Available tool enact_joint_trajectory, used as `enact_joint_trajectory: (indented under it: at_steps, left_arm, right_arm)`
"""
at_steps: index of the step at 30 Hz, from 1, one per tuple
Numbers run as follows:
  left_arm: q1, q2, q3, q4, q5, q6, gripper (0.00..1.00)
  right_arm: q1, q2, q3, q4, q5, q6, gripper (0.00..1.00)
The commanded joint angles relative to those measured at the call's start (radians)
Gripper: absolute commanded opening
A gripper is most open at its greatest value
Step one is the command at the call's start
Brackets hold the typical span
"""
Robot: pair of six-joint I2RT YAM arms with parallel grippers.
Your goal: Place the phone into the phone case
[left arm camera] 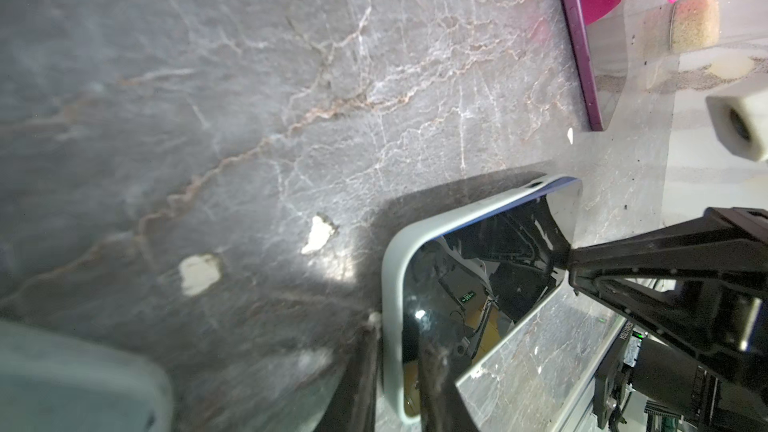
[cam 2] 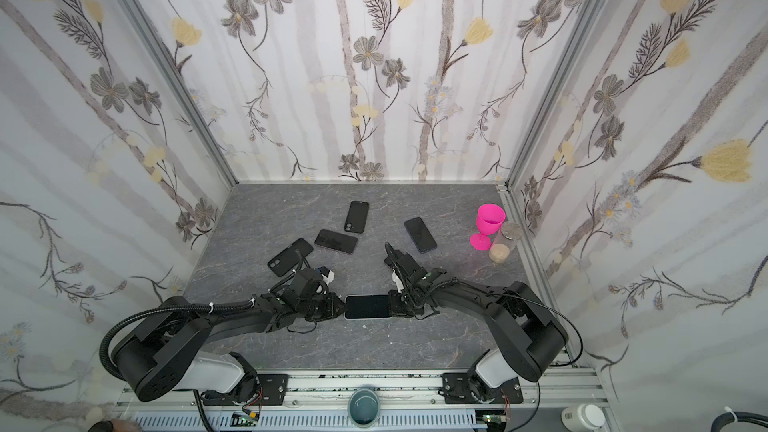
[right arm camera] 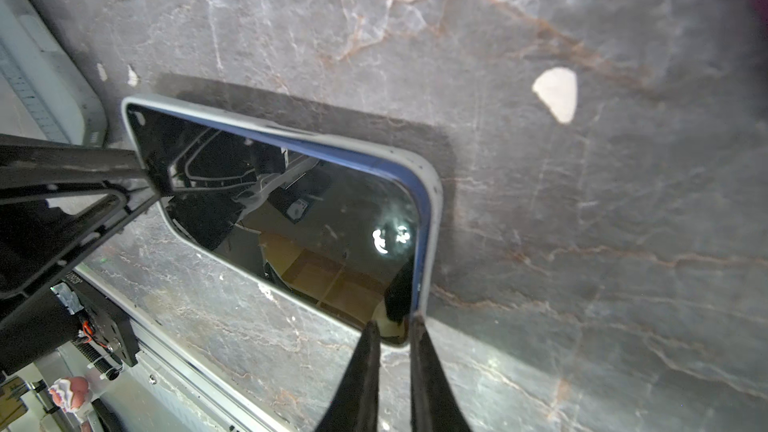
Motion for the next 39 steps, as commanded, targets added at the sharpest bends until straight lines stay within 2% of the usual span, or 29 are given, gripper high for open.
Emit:
enact_joint_trajectory:
  at_steps: [1,5,9,14,18,39]
  left_arm:
    - [0.002,-0.033,0.008,-0.08,-0.065,0.017,0.23]
    - [0.002,-0.059,0.01,-0.083,-0.09,0.023,0.25]
    - [0.002,-0.068,0.011,-0.078,-0.084,0.02,0.29]
    - [0.002,-0.081,0.02,-0.069,-0.083,0.022,0.33]
    - [0.002,-0.08,0.027,-0.038,-0.074,0.015,0.3]
    - [0.002,0.028,0.076,-0.02,-0.014,0.016,0.22]
  right_arm:
    - [0.0,-0.048,0.037,0.006,0.069,-0.021,0.24]
    - [0.001,-0.089,0.043,0.005,0.128,-0.028,0.27]
    - [0.002,-0.1,0.044,0.017,0.14,-0.028,0.27]
    - [0.002,-0.073,0.061,0.017,0.136,-0.034,0.23]
    - [0.001,-0.048,0.076,0.018,0.135,-0.035,0.15]
    - [0.002,0.056,0.122,-0.016,0.107,-0.061,0.14]
